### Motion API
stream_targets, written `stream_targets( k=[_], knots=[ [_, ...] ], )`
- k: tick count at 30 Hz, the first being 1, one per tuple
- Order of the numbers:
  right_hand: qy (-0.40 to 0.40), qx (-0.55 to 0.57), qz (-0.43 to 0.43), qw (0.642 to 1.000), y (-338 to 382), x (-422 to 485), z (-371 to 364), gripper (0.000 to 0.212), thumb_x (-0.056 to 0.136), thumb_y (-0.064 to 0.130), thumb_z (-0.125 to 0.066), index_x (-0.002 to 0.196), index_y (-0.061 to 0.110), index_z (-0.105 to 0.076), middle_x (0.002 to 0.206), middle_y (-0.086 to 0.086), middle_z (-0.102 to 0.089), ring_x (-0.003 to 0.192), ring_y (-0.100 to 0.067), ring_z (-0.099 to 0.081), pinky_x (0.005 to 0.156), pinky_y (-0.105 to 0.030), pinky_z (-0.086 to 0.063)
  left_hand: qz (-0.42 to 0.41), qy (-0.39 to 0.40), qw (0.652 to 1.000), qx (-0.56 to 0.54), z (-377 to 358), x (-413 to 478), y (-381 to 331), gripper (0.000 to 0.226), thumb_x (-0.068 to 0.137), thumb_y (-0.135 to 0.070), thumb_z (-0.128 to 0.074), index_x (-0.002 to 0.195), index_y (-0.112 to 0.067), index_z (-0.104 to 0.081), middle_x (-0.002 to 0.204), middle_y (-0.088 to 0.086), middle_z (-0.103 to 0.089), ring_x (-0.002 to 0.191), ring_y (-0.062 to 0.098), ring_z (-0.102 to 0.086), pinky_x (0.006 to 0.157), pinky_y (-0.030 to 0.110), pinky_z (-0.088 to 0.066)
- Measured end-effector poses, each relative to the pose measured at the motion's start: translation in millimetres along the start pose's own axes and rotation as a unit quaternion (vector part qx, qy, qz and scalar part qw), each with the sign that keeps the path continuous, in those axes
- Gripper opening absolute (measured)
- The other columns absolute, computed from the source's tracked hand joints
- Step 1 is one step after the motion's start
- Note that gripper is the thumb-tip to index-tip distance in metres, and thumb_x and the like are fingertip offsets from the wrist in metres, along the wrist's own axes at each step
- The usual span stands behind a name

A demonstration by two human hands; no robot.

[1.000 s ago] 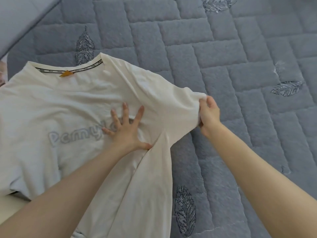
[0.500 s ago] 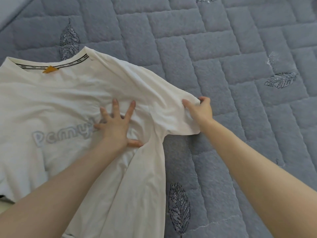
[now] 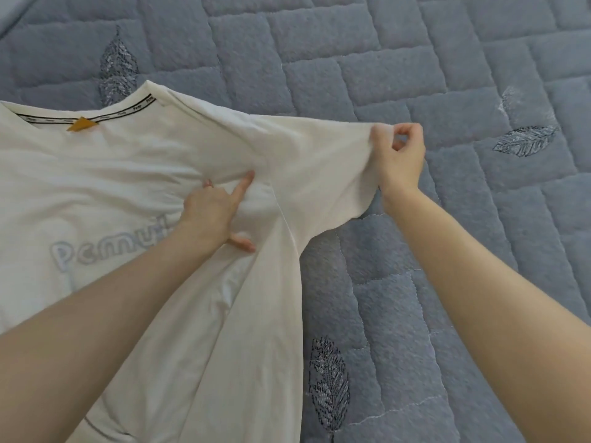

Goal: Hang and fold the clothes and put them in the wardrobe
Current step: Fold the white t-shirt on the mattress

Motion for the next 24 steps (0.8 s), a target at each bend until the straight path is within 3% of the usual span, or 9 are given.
stream_targets(
  k=[1, 4, 8, 11, 13, 16, 18, 21, 24],
  knots=[
    [-0.017, 0.042, -0.053, 0.998, -12, -1, 3, 0.015, 0.093, 0.041, -0.053, 0.091, 0.027, -0.047, 0.081, 0.009, -0.056, 0.074, -0.008, -0.053, 0.071, -0.028, -0.045, 0.003, 0.002, 1.000, 0.001, -1, 0, -1, 0.132, 0.055, -0.083, -0.058, 0.150, -0.028, 0.015, 0.113, 0.015, -0.059, 0.123, 0.034, -0.049, 0.076, 0.032, -0.043],
    [0.038, 0.080, -0.237, 0.967, -63, -15, -4, 0.040, 0.102, 0.041, -0.033, 0.120, 0.012, -0.052, 0.102, -0.005, -0.063, 0.087, -0.019, -0.058, 0.072, -0.031, -0.051, 0.000, 0.000, 1.000, 0.011, -4, 3, -3, 0.135, 0.055, -0.083, -0.057, 0.150, -0.024, 0.018, 0.105, 0.014, -0.063, 0.126, 0.036, -0.047, 0.066, 0.031, -0.033],
    [0.165, -0.050, -0.212, 0.962, -79, -33, -12, 0.042, 0.096, 0.050, -0.045, 0.098, 0.010, -0.058, 0.090, -0.005, -0.059, 0.081, -0.019, -0.054, 0.077, -0.032, -0.049, -0.005, -0.015, 1.000, 0.022, -5, 7, -6, 0.137, 0.053, -0.084, -0.056, 0.150, -0.022, 0.019, 0.095, 0.010, -0.063, 0.126, 0.037, -0.046, 0.064, 0.032, -0.030],
    [0.283, -0.105, -0.188, 0.935, -79, -53, -35, 0.041, 0.088, 0.042, -0.063, 0.097, 0.002, -0.066, 0.096, -0.002, -0.067, 0.094, -0.019, -0.059, 0.083, -0.021, -0.050, -0.005, -0.023, 0.999, 0.028, -7, 7, -7, 0.138, 0.053, -0.084, -0.056, 0.149, -0.022, 0.019, 0.092, 0.009, -0.062, 0.126, 0.037, -0.047, 0.061, 0.031, -0.032],
    [0.252, -0.105, -0.172, 0.947, -77, -57, -39, 0.036, 0.089, 0.034, -0.064, 0.104, 0.002, -0.066, 0.108, -0.005, -0.068, 0.106, -0.020, -0.059, 0.092, -0.030, -0.050, -0.005, -0.026, 0.999, 0.020, -9, 8, -8, 0.138, 0.052, -0.083, -0.057, 0.149, -0.022, 0.019, 0.092, 0.009, -0.062, 0.127, 0.039, -0.044, 0.062, 0.032, -0.036],
    [0.166, 0.017, -0.164, 0.972, -69, -52, -31, 0.013, 0.095, 0.019, -0.053, 0.106, 0.014, -0.056, 0.100, 0.005, -0.064, 0.089, -0.009, -0.059, 0.071, -0.021, -0.049, -0.003, -0.016, 1.000, 0.009, -10, 10, -8, 0.138, 0.053, -0.081, -0.060, 0.149, -0.022, 0.019, 0.099, 0.011, -0.063, 0.131, 0.042, -0.039, 0.068, 0.034, -0.042],
    [0.105, 0.030, -0.145, 0.983, -72, -44, -15, 0.004, 0.095, 0.016, -0.051, 0.094, 0.018, -0.047, 0.086, 0.008, -0.053, 0.077, -0.009, -0.050, 0.061, -0.017, -0.041, -0.002, -0.015, 1.000, 0.006, -10, 11, -8, 0.140, 0.052, -0.081, -0.061, 0.149, -0.022, 0.020, 0.101, 0.012, -0.063, 0.132, 0.044, -0.037, 0.074, 0.035, -0.047],
    [0.040, -0.083, -0.097, 0.991, -81, -46, 4, 0.016, 0.093, 0.019, -0.055, 0.087, 0.015, -0.040, 0.076, 0.009, -0.043, 0.068, -0.008, -0.041, 0.055, -0.017, -0.035, -0.004, -0.032, 0.999, 0.015, -9, 10, -8, 0.140, 0.050, -0.083, -0.059, 0.149, -0.022, 0.019, 0.100, 0.013, -0.062, 0.125, 0.042, -0.045, 0.068, 0.033, -0.045],
    [0.001, -0.113, -0.104, 0.988, -88, -59, 12, 0.025, 0.089, 0.013, -0.059, 0.100, 0.015, -0.036, 0.080, 0.007, -0.047, 0.070, -0.007, -0.046, 0.063, -0.026, -0.038, 0.028, -0.023, 0.998, -0.045, -16, 0, 0, 0.130, 0.056, -0.079, -0.061, 0.149, -0.031, 0.016, 0.138, 0.034, -0.038, 0.123, 0.045, -0.046, 0.085, 0.037, -0.045]
  ],
)
Point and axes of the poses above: each hand's wrist, its own x-axis towards the middle knuckle, its own z-axis out of the back of the hand, y = z × x, the point moved 9 cm from there along x, towards the middle knuckle
